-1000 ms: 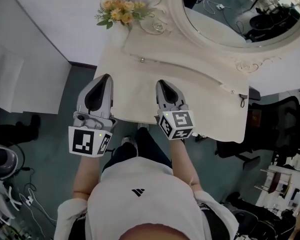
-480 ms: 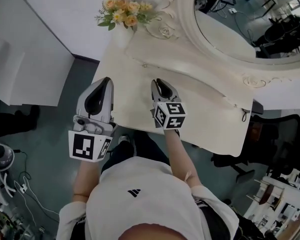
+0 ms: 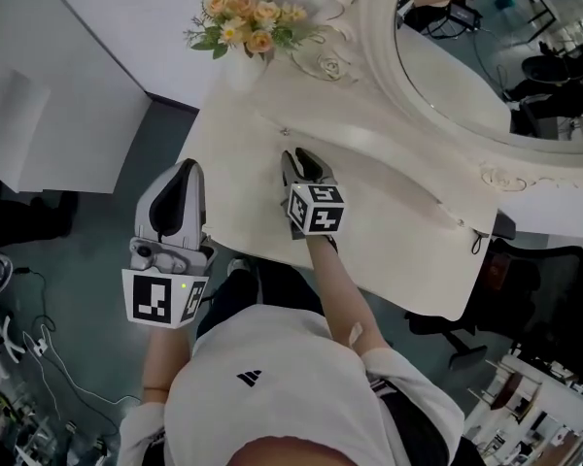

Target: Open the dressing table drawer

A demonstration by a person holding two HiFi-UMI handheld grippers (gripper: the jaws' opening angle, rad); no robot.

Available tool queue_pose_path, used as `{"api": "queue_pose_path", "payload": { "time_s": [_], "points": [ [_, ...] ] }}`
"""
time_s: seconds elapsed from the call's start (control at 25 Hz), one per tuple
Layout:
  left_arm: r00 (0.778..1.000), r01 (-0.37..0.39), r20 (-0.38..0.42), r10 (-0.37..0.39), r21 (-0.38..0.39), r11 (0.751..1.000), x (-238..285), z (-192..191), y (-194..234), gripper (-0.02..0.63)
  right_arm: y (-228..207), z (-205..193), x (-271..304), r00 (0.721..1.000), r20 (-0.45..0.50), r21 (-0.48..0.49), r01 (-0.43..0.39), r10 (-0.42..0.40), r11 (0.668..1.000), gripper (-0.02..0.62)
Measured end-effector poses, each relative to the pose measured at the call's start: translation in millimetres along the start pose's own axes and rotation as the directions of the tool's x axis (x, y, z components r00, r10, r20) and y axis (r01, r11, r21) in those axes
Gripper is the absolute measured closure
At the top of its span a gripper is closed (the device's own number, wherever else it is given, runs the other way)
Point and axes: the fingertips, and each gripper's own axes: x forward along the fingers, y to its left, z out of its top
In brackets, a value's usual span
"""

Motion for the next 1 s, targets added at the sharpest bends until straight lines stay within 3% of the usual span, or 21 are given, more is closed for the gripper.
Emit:
{"api": "queue_pose_path", "payload": {
  "time_s": [0.48, 0.76, 1.0],
  "points": [
    [0.995, -0.097, -0.024, 0.098, 0.026, 0.995, -6.6, -1.7, 16.7, 0.598, -9.2, -7.1, 41.2, 0.998, -0.065, 0.054, -0.002, 0.005, 0.999, 0.474],
    [0.99, -0.136, -0.033, 0.138, 0.036, 0.99, -12.5, -2.5, 26.9, 0.598, -9.3, 1.5, 55.6, 0.998, -0.055, 0.088, 0.005, 0.0, 0.996, 0.469],
    [0.988, -0.152, -0.034, 0.153, 0.038, 0.988, -16.1, -1.7, 33.1, 0.598, -12.8, 1.7, 57.3, 0.997, -0.063, 0.121, 0.049, -0.042, 0.991, 0.512]
  ]
}}
